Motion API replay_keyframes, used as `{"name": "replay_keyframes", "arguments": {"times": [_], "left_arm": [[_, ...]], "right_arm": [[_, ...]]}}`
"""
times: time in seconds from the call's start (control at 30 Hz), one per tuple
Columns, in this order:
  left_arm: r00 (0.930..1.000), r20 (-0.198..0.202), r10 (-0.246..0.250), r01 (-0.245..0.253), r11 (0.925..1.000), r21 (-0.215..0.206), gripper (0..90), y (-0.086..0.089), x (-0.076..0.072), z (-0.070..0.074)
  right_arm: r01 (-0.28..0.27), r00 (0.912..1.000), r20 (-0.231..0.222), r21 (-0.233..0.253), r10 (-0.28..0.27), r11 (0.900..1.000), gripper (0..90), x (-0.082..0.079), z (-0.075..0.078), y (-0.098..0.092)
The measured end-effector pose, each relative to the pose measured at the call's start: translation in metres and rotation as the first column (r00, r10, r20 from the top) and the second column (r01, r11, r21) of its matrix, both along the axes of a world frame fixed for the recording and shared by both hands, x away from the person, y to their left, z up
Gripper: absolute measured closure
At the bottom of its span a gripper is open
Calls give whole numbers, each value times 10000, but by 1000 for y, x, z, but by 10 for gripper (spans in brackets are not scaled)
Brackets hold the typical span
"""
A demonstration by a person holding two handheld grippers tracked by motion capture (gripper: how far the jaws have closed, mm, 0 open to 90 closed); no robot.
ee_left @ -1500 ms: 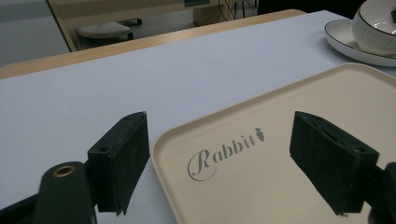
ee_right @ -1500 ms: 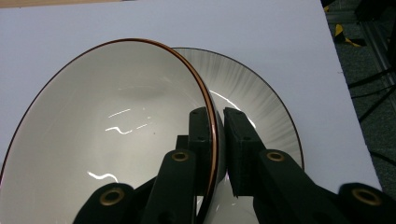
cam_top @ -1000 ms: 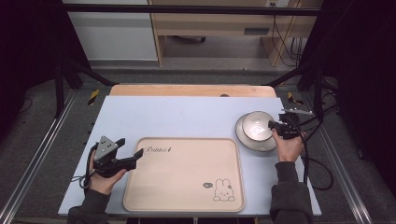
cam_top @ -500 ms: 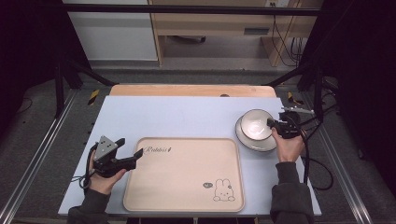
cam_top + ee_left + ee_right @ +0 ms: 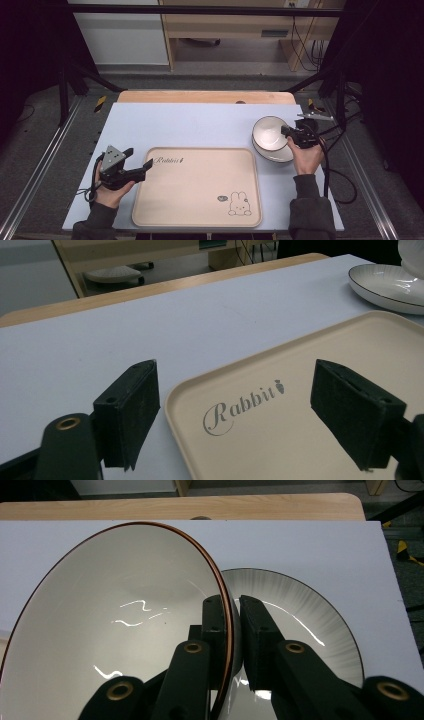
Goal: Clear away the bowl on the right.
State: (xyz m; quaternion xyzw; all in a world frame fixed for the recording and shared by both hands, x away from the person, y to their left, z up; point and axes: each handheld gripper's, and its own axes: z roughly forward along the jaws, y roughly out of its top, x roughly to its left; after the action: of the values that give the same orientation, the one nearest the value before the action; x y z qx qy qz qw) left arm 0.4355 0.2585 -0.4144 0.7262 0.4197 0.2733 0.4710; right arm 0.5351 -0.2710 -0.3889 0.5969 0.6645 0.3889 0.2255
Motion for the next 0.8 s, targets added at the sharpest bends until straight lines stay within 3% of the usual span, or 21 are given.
{"name": "replay_keyframes", "arguments": {"times": [0.4, 0.8], "left_arm": [[10000, 3, -7, 7, 10000, -8, 192, 0, 0, 1], [10000, 36, 15, -15, 10000, -34, 192, 1, 0, 2]], "right_arm": [[-680, 9974, 244, 231, 675, 9974, 816, -7, 10, 11], [-1409, 9892, 447, 232, 1398, 9897, 815, -13, 19, 27]]}}
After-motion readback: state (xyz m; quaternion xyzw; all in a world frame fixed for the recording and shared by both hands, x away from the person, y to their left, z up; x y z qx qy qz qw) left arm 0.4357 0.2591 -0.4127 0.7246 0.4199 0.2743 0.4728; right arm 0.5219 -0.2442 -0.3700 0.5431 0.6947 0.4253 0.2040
